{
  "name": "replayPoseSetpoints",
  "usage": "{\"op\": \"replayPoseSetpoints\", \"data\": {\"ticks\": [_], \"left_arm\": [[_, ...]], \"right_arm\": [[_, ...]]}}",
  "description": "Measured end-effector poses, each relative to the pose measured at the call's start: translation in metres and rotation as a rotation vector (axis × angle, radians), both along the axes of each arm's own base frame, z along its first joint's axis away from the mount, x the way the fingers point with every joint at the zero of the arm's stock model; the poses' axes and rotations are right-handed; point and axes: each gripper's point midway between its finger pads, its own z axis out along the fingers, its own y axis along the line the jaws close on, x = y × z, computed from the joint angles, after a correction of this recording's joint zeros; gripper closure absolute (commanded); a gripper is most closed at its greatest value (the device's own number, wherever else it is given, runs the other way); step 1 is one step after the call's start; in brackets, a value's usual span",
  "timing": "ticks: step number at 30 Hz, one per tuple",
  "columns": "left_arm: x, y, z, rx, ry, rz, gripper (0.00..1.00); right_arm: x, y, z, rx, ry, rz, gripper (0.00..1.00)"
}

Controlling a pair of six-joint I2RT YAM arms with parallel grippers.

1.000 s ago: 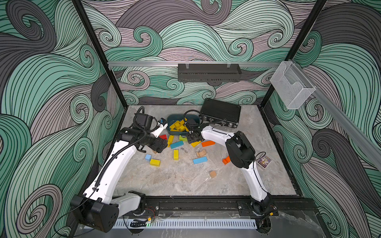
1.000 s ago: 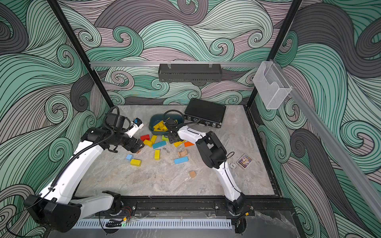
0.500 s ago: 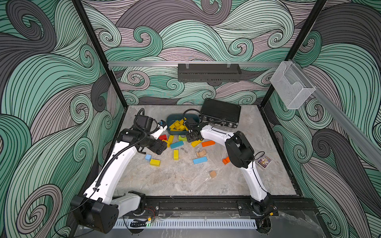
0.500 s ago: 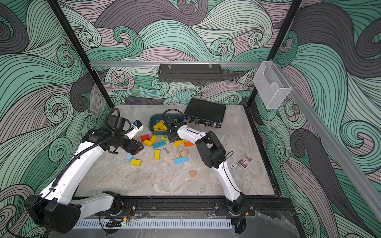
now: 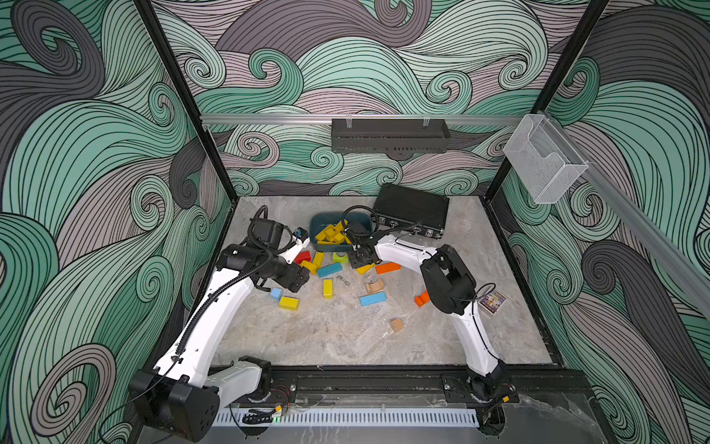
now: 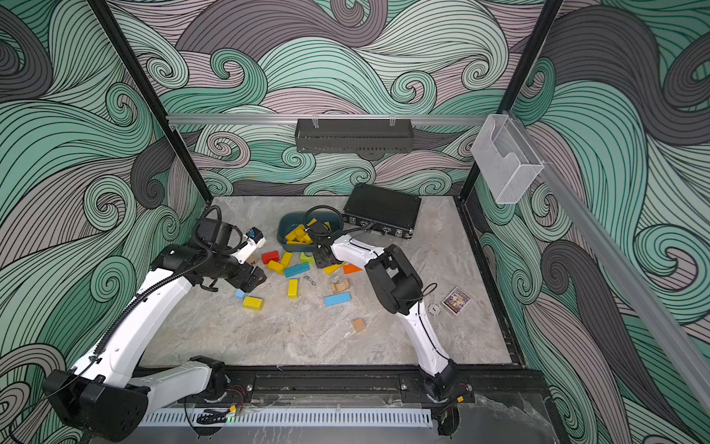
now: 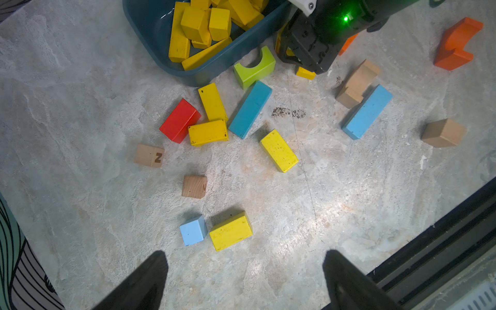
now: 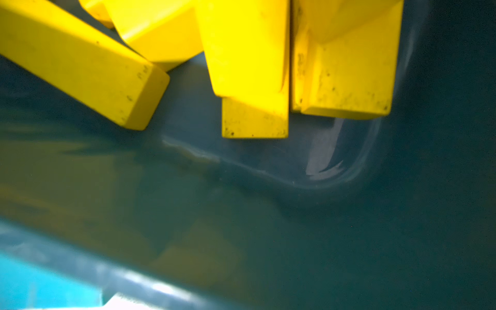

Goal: Pick out the yellow building blocks
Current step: Pick up the building block from the center of the board.

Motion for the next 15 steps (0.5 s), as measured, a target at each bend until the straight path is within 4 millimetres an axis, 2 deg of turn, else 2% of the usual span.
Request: {"op": "replayPoseSetpoints", "data": {"ticks": [9, 12, 15], "left_arm": [[-0.003, 0.001, -0.006, 0.01, 0.013, -0.008, 0.08], [-0.005, 0.002, -0.012, 0.02, 0.026, -0.011, 0.08], [-0.006, 0.003, -0.017, 0.028, 0.038, -0.011, 0.08]], "right_arm": [[-0.011, -0.006, 0.004, -0.009, 0.013, 0.023, 0.71], [-0.016, -0.01, 0.015, -0.005, 0.008, 0.028, 0.71], [-0.019, -0.01, 0.035, 0.018, -0.012, 0.044, 0.71]]}}
